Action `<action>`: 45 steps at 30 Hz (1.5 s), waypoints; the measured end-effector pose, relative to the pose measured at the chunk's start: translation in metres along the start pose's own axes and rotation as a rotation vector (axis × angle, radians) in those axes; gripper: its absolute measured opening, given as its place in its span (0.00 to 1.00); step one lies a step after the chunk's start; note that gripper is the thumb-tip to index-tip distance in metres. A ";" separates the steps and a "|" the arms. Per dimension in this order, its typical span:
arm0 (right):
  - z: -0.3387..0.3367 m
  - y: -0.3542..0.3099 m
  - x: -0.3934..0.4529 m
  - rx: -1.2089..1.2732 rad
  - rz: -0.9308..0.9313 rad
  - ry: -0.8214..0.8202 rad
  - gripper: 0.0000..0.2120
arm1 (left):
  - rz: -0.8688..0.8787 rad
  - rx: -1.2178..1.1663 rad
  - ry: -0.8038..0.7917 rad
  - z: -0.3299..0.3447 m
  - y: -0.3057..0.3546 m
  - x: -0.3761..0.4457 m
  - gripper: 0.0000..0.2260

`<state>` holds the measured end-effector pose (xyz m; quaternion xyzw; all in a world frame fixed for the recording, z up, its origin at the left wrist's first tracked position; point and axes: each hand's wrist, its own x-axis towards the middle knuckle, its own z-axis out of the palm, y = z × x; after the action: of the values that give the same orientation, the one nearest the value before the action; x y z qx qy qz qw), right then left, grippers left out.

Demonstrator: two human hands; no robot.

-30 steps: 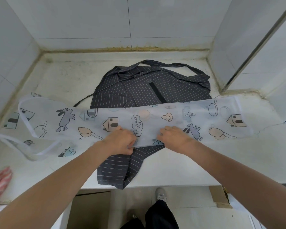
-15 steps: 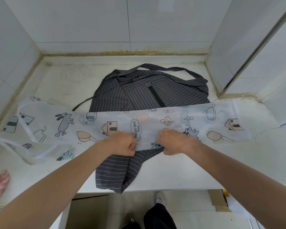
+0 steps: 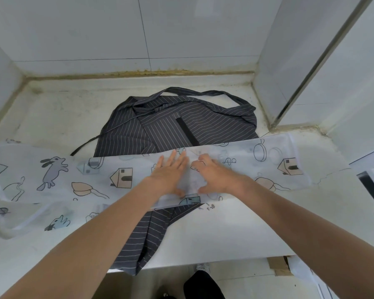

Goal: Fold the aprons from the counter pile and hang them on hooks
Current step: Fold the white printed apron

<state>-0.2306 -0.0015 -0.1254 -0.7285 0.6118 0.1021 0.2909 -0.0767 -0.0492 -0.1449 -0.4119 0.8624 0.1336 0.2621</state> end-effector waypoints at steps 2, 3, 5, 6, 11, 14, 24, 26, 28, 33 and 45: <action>-0.001 0.006 0.005 -0.158 0.063 -0.027 0.47 | -0.011 0.000 -0.037 -0.006 0.002 0.004 0.50; 0.000 0.008 0.008 -0.212 0.086 -0.060 0.52 | -0.022 -0.007 -0.056 -0.008 0.003 0.004 0.51; -0.001 0.013 0.011 -0.245 0.135 -0.129 0.58 | -0.048 -0.034 -0.104 -0.012 0.005 0.009 0.52; -0.003 0.015 0.011 -0.255 0.153 -0.153 0.60 | -0.057 -0.045 -0.123 -0.013 0.005 0.010 0.53; -0.018 0.054 0.004 -0.355 0.187 -0.199 0.63 | -0.094 -0.086 -0.207 -0.024 0.011 0.017 0.55; -0.023 0.080 -0.004 -0.360 0.217 -0.209 0.64 | -0.116 -0.079 -0.223 -0.025 0.013 0.019 0.55; -0.022 0.131 -0.018 -0.272 0.366 -0.152 0.65 | -0.164 -0.048 -0.232 -0.029 0.017 0.028 0.56; -0.022 0.132 -0.021 -0.187 0.365 -0.165 0.65 | -0.167 -0.030 -0.230 -0.030 0.019 0.028 0.56; -0.020 0.126 -0.022 -0.156 0.386 -0.188 0.65 | -0.169 -0.010 -0.248 -0.032 0.016 0.029 0.56; 0.000 0.102 -0.027 -0.186 0.469 -0.254 0.66 | -0.111 0.034 -0.226 -0.060 0.013 0.035 0.48; -0.029 0.155 -0.053 -0.306 0.378 -0.055 0.54 | 0.173 0.077 -0.127 -0.050 0.108 0.063 0.53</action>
<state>-0.3960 0.0139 -0.1215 -0.6335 0.7066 0.2659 0.1694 -0.2112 -0.0443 -0.1368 -0.3161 0.8809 0.1484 0.3195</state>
